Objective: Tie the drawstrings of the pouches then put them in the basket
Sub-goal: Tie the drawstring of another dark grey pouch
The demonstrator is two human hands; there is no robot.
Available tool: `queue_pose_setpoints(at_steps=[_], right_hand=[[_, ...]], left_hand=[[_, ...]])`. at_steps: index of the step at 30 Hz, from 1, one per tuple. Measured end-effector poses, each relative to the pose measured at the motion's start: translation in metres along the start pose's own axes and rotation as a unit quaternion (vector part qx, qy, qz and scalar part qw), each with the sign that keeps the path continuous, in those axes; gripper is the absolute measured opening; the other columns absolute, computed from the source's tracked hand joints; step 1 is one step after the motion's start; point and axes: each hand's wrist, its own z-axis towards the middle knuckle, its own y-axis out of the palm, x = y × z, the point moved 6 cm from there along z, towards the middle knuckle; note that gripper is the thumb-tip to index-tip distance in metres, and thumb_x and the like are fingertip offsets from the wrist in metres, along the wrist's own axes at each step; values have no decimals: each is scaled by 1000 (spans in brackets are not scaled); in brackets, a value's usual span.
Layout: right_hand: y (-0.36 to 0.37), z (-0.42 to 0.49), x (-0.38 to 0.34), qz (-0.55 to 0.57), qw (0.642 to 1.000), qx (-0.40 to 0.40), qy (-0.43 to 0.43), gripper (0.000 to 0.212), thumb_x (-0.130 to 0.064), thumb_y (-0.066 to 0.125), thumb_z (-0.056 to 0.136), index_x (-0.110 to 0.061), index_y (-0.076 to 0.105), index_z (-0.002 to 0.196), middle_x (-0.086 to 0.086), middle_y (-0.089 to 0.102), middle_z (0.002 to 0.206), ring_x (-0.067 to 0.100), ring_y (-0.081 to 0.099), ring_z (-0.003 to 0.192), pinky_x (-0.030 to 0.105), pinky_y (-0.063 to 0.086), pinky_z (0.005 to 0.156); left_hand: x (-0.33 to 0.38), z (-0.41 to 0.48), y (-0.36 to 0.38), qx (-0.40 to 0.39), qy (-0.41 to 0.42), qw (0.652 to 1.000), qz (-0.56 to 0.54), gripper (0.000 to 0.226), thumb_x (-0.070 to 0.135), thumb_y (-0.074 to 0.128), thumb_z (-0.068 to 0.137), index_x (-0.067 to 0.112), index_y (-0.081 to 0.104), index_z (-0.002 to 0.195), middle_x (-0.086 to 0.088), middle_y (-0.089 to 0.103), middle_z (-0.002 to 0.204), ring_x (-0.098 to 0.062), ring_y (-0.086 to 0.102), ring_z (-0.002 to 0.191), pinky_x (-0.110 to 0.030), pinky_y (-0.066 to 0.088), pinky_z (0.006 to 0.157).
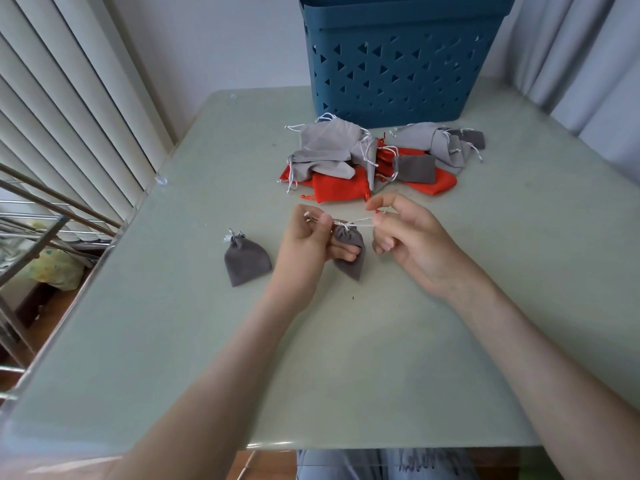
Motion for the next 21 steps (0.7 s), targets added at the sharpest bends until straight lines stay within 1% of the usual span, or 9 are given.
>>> queue_pose_setpoints(at_steps=[2,4,6,8,11,14,16,18,21], right_hand=[[-6,-1,1,-107,993,42,-2,13,-8,50,95,-17,56,101,-6,50,61,7,46,60,24,37,63],[-8,-3,0,-178,982,69,-8,16,-19,51,96,-24,58,110,-5,57,87,2,52,77,18,40,73],[-5,-5,-3,-206,977,54,-25,23,-24,52,96,-28,57,118,-7,55,107,-3,52,93,10,39,83],[2,-7,-5,-246,968,22,-37,24,-22,56,93,-31,57,115,-5,56,113,-1,52,100,12,39,87],[10,-8,-2,-275,961,1,-28,18,-16,63,89,-32,61,97,-2,65,87,7,59,80,16,43,76],[9,-9,1,-310,950,6,-25,14,-13,61,89,-27,60,85,0,57,59,10,50,54,21,41,58],[5,-9,0,-362,931,17,-35,12,-14,58,91,-19,59,80,-2,52,56,9,46,53,22,37,56],[3,-9,-1,-387,920,28,-52,23,-15,56,93,-24,53,71,-5,49,54,9,44,56,24,34,58],[-1,-11,-6,-381,920,57,-73,30,-12,53,94,-27,49,67,-17,50,51,3,44,54,17,31,55]], left_hand=[[2,0,-3,5,45,996,74,21,2,34,101,13,36,84,-9,57,72,-13,55,42,-26,49,53],[3,0,-4,10,79,988,132,22,1,35,100,15,38,83,-4,59,74,-13,53,45,-29,46,57],[3,-1,-3,11,91,983,159,24,0,37,99,18,38,82,-5,57,71,-12,52,46,-28,43,57],[3,-1,-2,13,97,980,174,25,0,38,98,19,38,81,-8,55,68,-9,51,45,-24,42,54],[3,-2,-2,9,102,978,179,25,1,40,98,19,38,81,-5,54,61,-7,50,47,-20,41,53],[3,-2,-1,2,102,976,192,24,2,42,98,18,38,80,-4,56,60,-8,51,48,-21,42,54],[2,-3,0,4,101,973,207,23,5,44,98,19,39,80,-5,57,61,-10,51,50,-26,43,57],[2,-4,-2,23,102,968,227,23,9,46,97,21,40,79,-1,55,62,-12,49,53,-31,41,60],[4,-4,-10,68,104,959,256,25,11,52,94,24,43,75,8,51,65,-9,46,56,-27,36,59]])
